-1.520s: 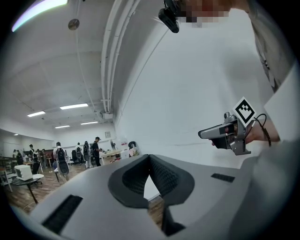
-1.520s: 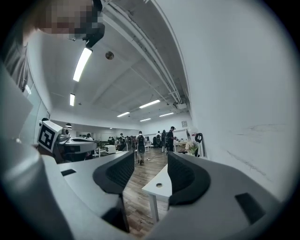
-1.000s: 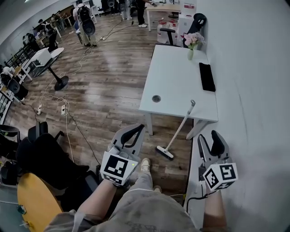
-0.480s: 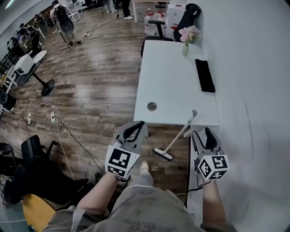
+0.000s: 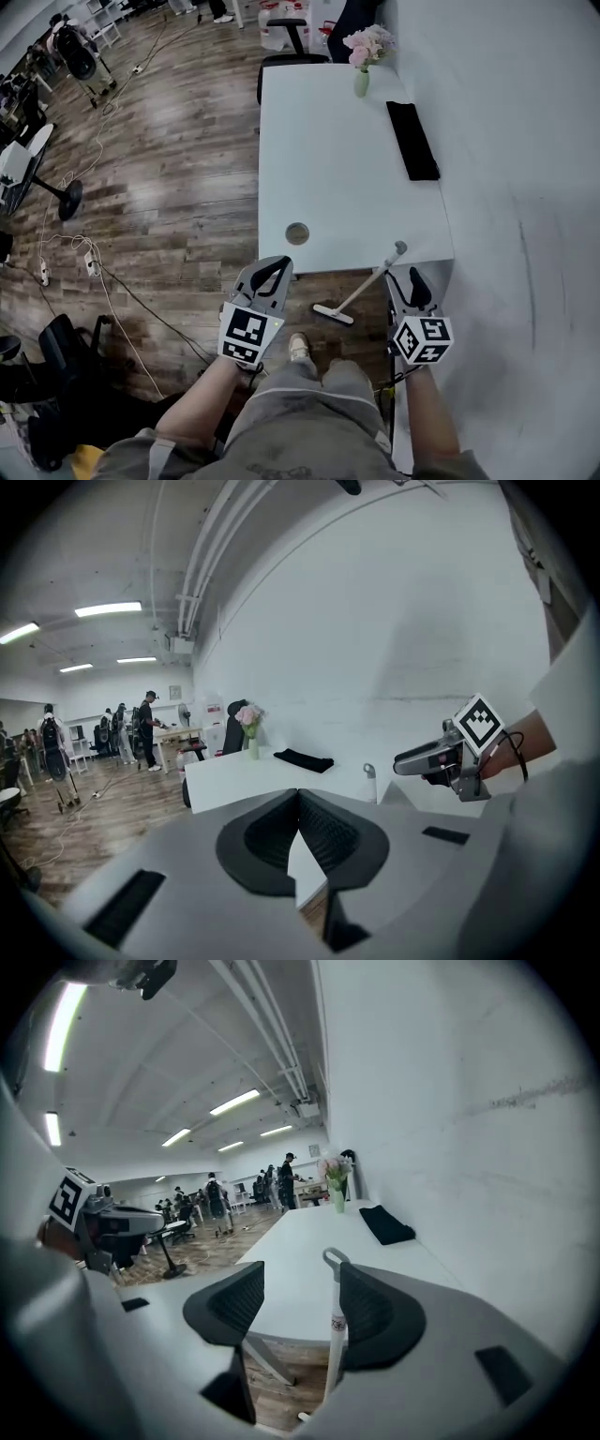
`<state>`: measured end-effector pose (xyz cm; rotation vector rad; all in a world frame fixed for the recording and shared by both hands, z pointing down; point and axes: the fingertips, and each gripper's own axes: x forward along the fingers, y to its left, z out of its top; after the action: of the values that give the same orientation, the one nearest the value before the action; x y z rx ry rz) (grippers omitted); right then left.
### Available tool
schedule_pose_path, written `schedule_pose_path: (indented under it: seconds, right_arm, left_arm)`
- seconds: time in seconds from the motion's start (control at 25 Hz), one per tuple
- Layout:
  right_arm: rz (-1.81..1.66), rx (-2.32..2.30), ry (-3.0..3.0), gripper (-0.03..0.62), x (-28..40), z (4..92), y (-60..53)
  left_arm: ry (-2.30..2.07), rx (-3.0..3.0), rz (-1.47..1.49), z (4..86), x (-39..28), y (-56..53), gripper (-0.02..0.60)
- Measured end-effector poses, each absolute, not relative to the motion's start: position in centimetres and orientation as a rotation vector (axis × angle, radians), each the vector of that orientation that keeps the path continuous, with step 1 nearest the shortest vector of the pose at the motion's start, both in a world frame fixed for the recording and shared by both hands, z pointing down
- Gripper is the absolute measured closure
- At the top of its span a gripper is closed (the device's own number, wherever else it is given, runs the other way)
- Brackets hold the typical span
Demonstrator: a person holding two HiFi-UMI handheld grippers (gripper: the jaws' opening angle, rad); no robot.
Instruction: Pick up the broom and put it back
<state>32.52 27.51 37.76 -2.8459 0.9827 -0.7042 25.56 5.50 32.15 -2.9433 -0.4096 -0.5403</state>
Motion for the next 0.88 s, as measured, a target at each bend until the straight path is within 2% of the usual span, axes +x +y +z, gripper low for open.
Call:
schedule_pose_path:
  seconds: [0.48,0.72,0.8,0.88]
  right_arm:
    - [-0.868,-2.785,0.925,0.344,35.5,49.4,28.3]
    - [-0.828,-2.811,0.914,0.344,36.4,51.7,27.9]
    - [-0.810,-2.822,0.914,0.358,36.5,52.1,27.9]
    - [-0.798,-2.839,0.922,0.410,36.5,52.6,27.7]
  left_arm:
    - [-0.318,-2.936,-0.733,42.2,28.6,5.2,0.565]
    - [-0.248,-2.942,-0.735,44.1,29.0,4.4,0.565]
    - [-0.235,-2.945,-0.734,44.5,28.9,4.5,0.565]
    - [-0.225,-2.948,-0.732,44.9,28.6,4.5,0.565]
